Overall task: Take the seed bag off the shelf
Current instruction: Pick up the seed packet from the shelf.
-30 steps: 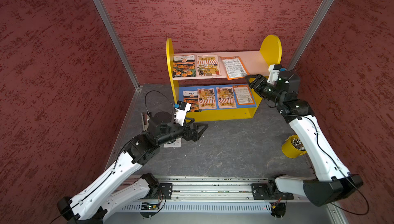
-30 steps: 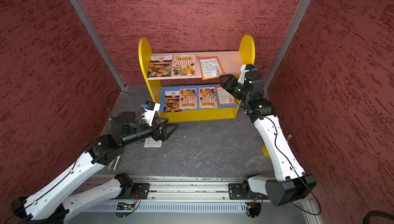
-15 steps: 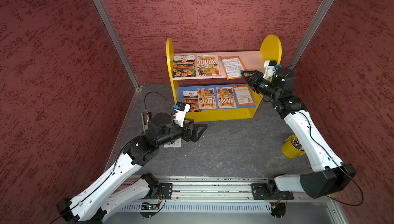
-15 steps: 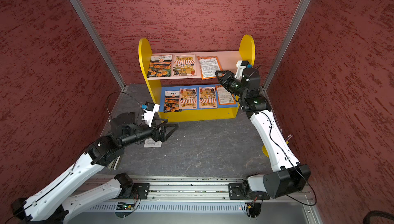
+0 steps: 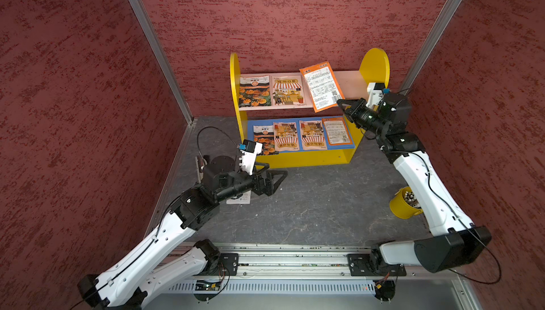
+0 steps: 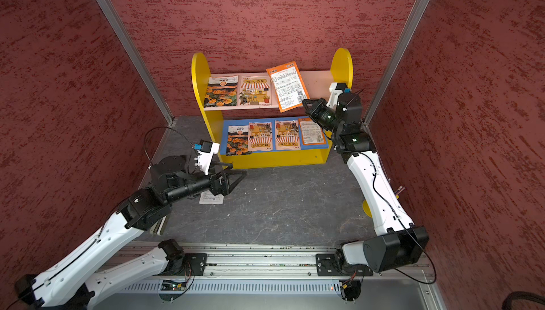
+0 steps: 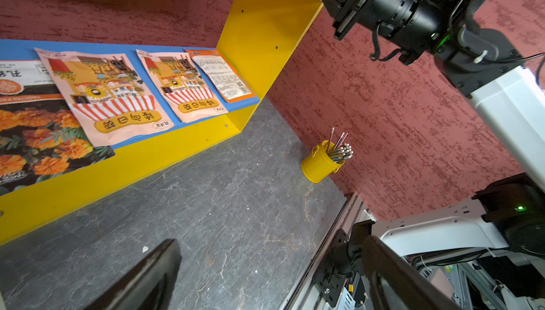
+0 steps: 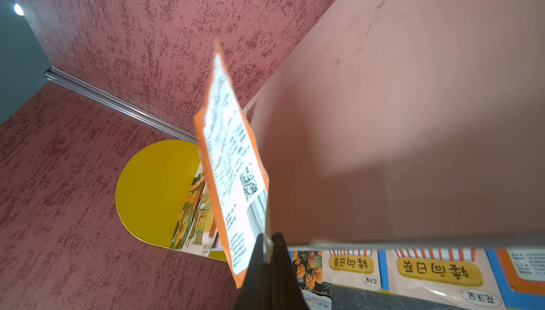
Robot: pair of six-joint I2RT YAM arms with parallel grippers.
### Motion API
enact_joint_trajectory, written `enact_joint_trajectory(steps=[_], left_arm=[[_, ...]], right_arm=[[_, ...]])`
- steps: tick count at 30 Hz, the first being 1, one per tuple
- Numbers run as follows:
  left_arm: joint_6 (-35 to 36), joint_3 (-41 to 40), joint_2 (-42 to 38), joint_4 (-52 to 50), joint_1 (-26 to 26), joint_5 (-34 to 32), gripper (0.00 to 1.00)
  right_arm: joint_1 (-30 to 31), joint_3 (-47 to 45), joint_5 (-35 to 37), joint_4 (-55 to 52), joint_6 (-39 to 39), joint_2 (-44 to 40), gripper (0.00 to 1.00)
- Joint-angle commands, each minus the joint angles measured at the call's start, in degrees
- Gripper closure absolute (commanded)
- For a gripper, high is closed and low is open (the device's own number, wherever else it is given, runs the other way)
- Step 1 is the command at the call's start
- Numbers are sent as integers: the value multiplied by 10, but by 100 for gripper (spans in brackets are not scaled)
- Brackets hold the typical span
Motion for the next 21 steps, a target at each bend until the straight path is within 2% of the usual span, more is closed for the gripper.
enact_joint_trajectory(steps=[1, 7, 12, 21], left_arm=[[-24, 8, 18, 69, -3, 40, 0], [-82, -2, 73, 236, -2, 83, 0], [-126, 13, 141, 383, -2, 92, 0], [-160, 58, 241, 528, -2, 76, 0]], right_arm=[[-6, -11, -3, 36, -16, -28, 100], [-7, -48, -17, 78, -21, -68, 100], [-8, -84, -35, 103, -15, -108, 100], [-7, -175, -88, 162, 33, -197, 100]])
